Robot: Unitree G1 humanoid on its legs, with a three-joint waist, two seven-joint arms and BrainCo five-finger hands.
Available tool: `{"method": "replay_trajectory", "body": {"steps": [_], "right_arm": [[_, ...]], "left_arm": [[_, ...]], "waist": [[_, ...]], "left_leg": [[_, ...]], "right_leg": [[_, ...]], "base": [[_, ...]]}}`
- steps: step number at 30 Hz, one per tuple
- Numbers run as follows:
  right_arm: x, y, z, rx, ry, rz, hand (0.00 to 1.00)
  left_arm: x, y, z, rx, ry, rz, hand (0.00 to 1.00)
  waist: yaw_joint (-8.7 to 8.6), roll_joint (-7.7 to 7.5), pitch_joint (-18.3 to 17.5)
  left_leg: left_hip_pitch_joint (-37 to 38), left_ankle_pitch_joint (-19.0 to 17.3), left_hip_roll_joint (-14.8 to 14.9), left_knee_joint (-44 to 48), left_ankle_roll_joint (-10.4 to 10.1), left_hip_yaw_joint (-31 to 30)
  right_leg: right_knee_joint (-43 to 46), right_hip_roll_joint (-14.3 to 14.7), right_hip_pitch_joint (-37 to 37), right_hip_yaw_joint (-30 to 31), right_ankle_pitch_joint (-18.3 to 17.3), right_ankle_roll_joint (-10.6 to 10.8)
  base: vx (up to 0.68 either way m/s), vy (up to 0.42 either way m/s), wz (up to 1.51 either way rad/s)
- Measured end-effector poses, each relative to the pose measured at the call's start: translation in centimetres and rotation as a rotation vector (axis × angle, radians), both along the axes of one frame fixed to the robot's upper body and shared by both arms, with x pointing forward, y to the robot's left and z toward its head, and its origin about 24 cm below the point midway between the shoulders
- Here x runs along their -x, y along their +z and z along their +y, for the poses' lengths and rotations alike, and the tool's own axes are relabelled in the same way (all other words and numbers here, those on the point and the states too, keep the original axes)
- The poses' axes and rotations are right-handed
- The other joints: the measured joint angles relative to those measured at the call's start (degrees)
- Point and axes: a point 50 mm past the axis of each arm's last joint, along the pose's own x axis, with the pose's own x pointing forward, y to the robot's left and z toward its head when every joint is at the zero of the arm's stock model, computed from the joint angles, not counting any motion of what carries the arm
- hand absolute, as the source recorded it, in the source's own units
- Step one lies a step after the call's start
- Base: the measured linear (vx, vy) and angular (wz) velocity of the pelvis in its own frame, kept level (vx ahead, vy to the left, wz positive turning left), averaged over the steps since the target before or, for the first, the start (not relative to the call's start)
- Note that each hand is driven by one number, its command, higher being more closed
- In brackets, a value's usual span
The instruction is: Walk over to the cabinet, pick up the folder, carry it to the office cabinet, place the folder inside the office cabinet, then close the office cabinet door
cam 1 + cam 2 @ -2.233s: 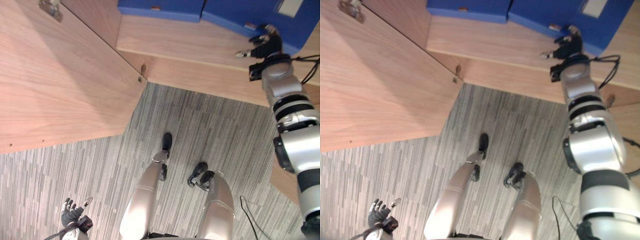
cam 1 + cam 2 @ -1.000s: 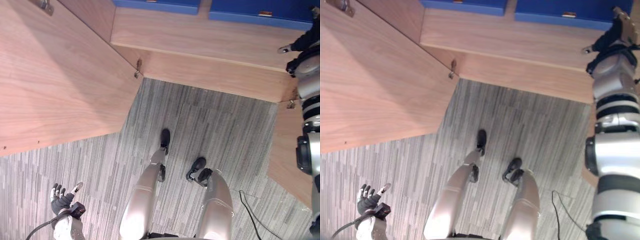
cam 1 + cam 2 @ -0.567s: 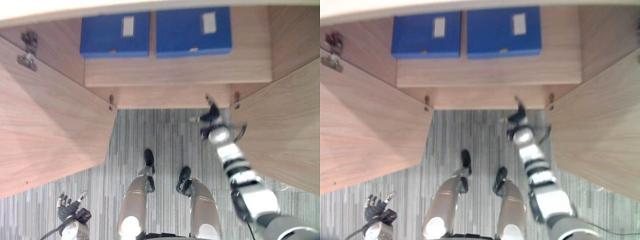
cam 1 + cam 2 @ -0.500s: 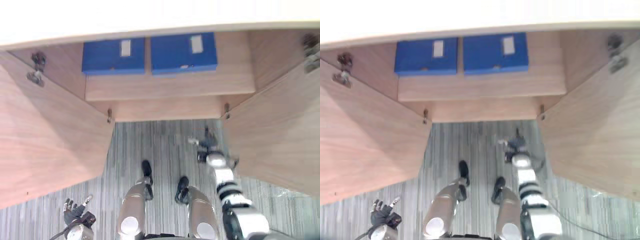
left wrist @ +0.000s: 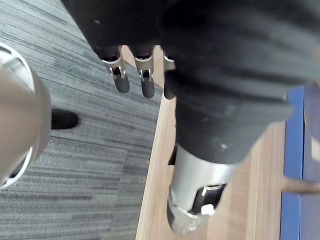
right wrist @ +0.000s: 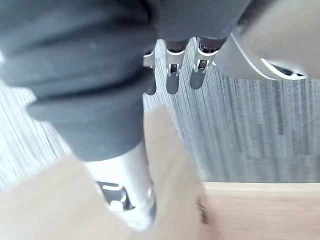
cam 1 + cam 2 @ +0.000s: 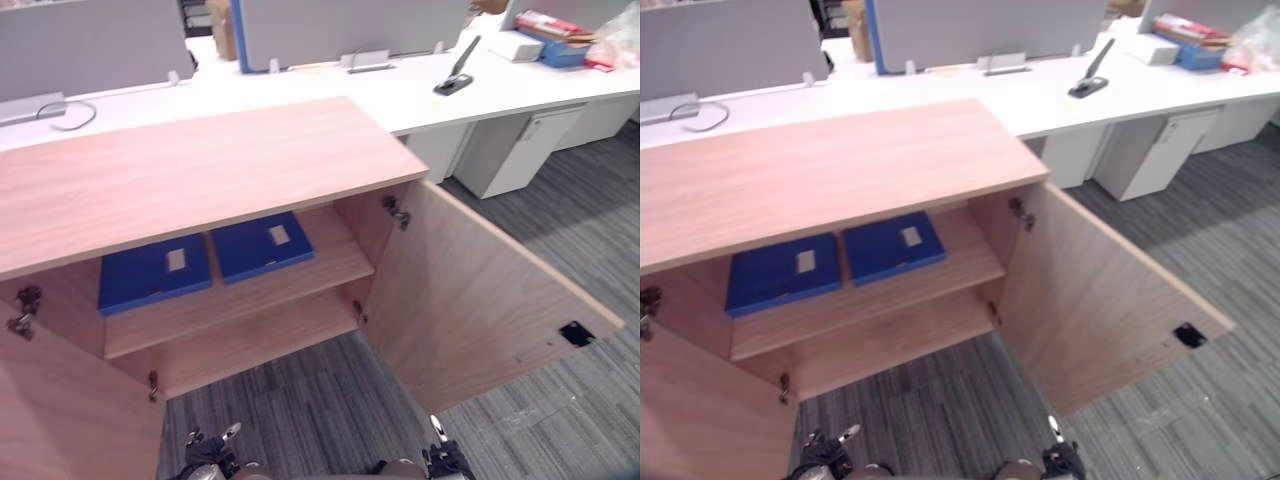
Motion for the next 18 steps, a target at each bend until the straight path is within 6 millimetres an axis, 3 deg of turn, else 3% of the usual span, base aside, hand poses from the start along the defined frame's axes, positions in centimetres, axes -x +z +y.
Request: {"method": "replay_trajectory", "body": {"steps": [4, 7, 10, 13, 16, 18], "right_arm": [[3.0, -0.1, -3.1, 0.026, -0.189, 0.095, 0.00], [4.3, -0.3, -3.3, 0.028, -0.205, 0.162, 0.00], [4.8, -0.4, -3.0, 0.029, -0.192, 0.199, 0.00], [4.6, -0.3, -3.3, 0.048, -0.163, 0.210, 0.00], [3.2, 0.2, -4.6, 0.107, -0.100, 0.198, 0.00], [1.0, 1.4, -6.6, 0.201, -0.048, 0.151, 0.00]], "left_arm": [[0.7, -0.9, -2.3, 0.049, -0.137, 0.061, 0.00], [0.8, -1.0, -2.6, 0.040, -0.221, 0.084, 0.00], [0.9, -1.0, -2.4, 0.025, -0.264, 0.096, 0.00], [1.1, -1.1, -2.0, 0.017, -0.292, 0.110, 0.00], [1.6, -1.2, -1.6, 0.000, -0.313, 0.129, 0.00], [2.0, -1.2, -1.1, -0.014, -0.328, 0.141, 0.00]], "waist": [[0.09, 3.68, -2.2], [-1.53, 3.62, -2.5], [-2.83, 2.81, -2.5], [-3.02, 2.58, -2.5], [-3.02, 2.46, -2.6], [-3.04, 2.41, -2.5]], "left_leg": [[5.2, 2.7, -0.5, -8.2, -0.8, 2.7], [7.9, 3.0, -0.5, -9.8, -0.7, 5.2], [8.9, 2.7, -0.7, -10.2, -1.0, 7.9], [8.9, 2.5, -1.3, -10.2, -1.3, 8.9], [8.9, 2.4, -2.2, -10.2, -1.5, 8.9], [8.9, 2.4, -2.7, -10.3, -1.5, 8.6]], "right_leg": [[-9.2, 7.4, 1.0, 0.4, -0.6, -0.5], [-14.2, 11.2, 1.4, 4.2, 1.2, 0.3], [-18.2, 13.1, 1.5, 7.0, 3.4, 0.8], [-20.0, 13.4, 1.4, 8.2, 5.2, 0.8], [-20.1, 12.8, 1.1, 9.0, 5.9, 1.1], [-19.8, 12.3, 0.8, 9.2, 6.0, 1.3]], "base": [[0.03, -0.108, -0.97], [-0.07, -0.035, -0.90], [-0.04, -0.004, -0.55], [-0.02, 0.021, -0.25], [0.00, 0.047, -0.06], [0.00, 0.000, 0.00]]}}
